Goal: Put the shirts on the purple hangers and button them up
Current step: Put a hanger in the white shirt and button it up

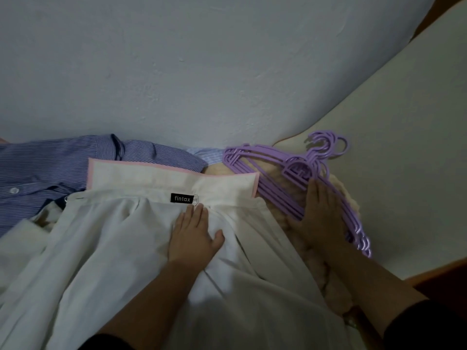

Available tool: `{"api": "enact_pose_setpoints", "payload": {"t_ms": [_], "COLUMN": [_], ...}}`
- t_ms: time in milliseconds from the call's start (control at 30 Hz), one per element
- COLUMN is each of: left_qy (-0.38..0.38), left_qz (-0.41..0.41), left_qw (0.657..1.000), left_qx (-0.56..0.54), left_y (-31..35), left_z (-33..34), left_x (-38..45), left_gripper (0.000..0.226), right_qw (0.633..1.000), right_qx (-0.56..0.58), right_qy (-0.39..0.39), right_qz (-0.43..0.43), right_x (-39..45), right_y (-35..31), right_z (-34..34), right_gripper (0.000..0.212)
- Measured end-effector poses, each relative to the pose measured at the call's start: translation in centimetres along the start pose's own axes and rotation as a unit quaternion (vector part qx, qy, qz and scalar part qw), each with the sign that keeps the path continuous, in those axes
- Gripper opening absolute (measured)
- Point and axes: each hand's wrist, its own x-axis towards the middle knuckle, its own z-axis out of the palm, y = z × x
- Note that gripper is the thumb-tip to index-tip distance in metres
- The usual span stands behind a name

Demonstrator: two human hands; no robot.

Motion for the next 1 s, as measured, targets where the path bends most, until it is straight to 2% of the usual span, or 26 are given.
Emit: {"api": "enact_pose_setpoints", "payload": {"t_ms": [200,300,433,533,667,800,1000], "left_qy": [-0.025,-0.016,0.017,0.057,0.089,0.141,0.151], "left_qz": [0.015,0.054,0.081,0.039,-0.006,-0.045,-0.132], "left_qw": [1.000,0.997,0.992,0.992,0.992,0.987,0.974], "left_qx": [0.003,-0.049,-0.095,-0.103,-0.092,-0.063,-0.106], "left_y": [0.1,-0.3,-1.5,-3.5,-7.3,-10.6,-14.6], "left_z": [-1.5,-3.6,-6.8,-8.2,-10.4,-12.1,-11.6], "left_x": [0.3,0.1,-1.3,-2.3,-3.8,-5.5,-5.1], "left_gripper": [0.105,0.097,0.075,0.069,0.060,0.055,0.043], "right_qw": [1.000,0.998,0.993,0.990,0.982,0.979,0.974], "right_qx": [0.028,0.065,0.104,0.112,0.095,0.048,0.049], "right_qy": [0.006,0.007,0.014,-0.006,-0.089,-0.076,-0.115], "right_qz": [-0.008,-0.020,-0.051,-0.088,-0.136,-0.184,-0.191], "right_x": [-0.4,-0.6,-0.8,-0.9,-1.0,-1.9,-2.2], "right_y": [-0.4,-1.1,-3.1,-5.0,-7.9,-11.0,-12.3], "right_z": [-1.3,-2.1,-3.5,-4.2,-3.4,-3.4,-2.7], "right_gripper": [0.101,0.105,0.103,0.095,0.100,0.109,0.115]}}
